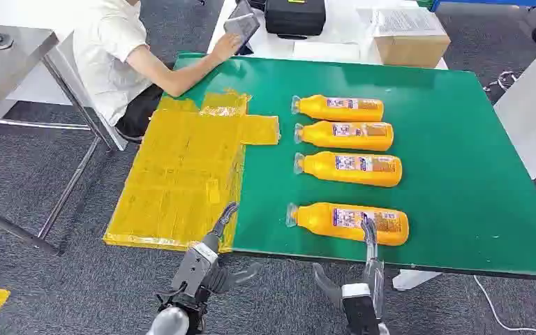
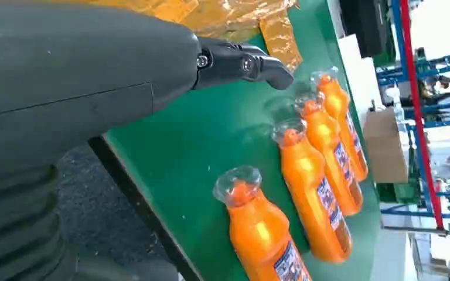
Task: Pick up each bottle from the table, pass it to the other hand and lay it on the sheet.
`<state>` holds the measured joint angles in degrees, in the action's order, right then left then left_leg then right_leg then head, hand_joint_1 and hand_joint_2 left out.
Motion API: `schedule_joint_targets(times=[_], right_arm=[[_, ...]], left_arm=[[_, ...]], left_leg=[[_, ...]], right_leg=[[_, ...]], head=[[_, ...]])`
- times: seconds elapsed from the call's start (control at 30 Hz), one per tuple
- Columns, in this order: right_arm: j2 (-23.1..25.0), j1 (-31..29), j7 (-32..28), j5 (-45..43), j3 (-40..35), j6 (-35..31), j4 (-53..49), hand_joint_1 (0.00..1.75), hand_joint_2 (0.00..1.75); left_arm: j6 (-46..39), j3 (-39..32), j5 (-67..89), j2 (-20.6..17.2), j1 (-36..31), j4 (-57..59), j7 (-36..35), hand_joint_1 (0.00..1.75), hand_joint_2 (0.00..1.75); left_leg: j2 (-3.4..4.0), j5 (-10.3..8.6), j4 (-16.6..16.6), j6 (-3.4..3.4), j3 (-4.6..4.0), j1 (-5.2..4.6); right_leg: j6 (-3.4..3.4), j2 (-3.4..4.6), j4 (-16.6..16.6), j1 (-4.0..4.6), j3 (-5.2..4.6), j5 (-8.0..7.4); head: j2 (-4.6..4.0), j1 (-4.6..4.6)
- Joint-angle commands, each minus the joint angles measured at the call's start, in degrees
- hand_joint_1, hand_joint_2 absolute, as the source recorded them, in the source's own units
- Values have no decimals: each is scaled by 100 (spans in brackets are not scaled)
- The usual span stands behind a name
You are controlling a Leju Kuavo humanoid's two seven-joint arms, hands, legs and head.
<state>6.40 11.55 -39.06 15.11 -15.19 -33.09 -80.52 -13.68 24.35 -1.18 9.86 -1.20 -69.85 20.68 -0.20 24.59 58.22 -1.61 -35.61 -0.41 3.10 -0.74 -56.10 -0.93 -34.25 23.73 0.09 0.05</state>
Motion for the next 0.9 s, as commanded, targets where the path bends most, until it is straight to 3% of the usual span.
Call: schedule_joint_targets(times=[0.03,0.6,0.63,0.67,0.8,0.87,0.9], right_arm=[[-20,-123,-38,-28,-60,0,357,0,175],[-30,-11,-23,62,2,-203,-112,0,175],[-91,-35,81,469,-47,-486,-109,0,175],[-5,-29,504,1874,319,-691,-37,0,175],[66,-83,414,2889,917,-691,120,0,175],[253,-190,413,4588,1866,-691,-35,0,175],[192,-224,399,4528,1877,-691,11,0,175]], left_arm=[[-33,49,-45,-81,-85,283,-20,0,175],[-94,57,-204,-59,-17,276,124,0,175],[-129,45,-268,-46,-20,305,180,0,175],[-135,24,-337,-24,-50,380,207,0,175],[-56,24,-375,19,-159,543,257,0,175],[89,24,-399,85,-275,667,308,0,175],[96,20,-399,101,-301,689,306,0,175]], left_leg=[[9,9,-8,12,31,8],[8,18,-5,17,48,9],[8,16,-3,15,40,7],[6,9,-4,10,24,4],[-6,6,-10,10,33,4],[-9,4,-7,9,27,3],[-6,9,-7,13,37,6]], right_leg=[[-13,12,10,7,29,4],[-18,14,5,9,45,14],[-16,12,5,7,38,12],[-11,9,4,3,22,6],[-11,-3,10,4,34,7],[-11,-5,6,3,27,7],[-14,-1,6,5,37,10]], head=[[0,2],[0,2],[0,2],[0,2],[0,2],[0,2],[0,0]])
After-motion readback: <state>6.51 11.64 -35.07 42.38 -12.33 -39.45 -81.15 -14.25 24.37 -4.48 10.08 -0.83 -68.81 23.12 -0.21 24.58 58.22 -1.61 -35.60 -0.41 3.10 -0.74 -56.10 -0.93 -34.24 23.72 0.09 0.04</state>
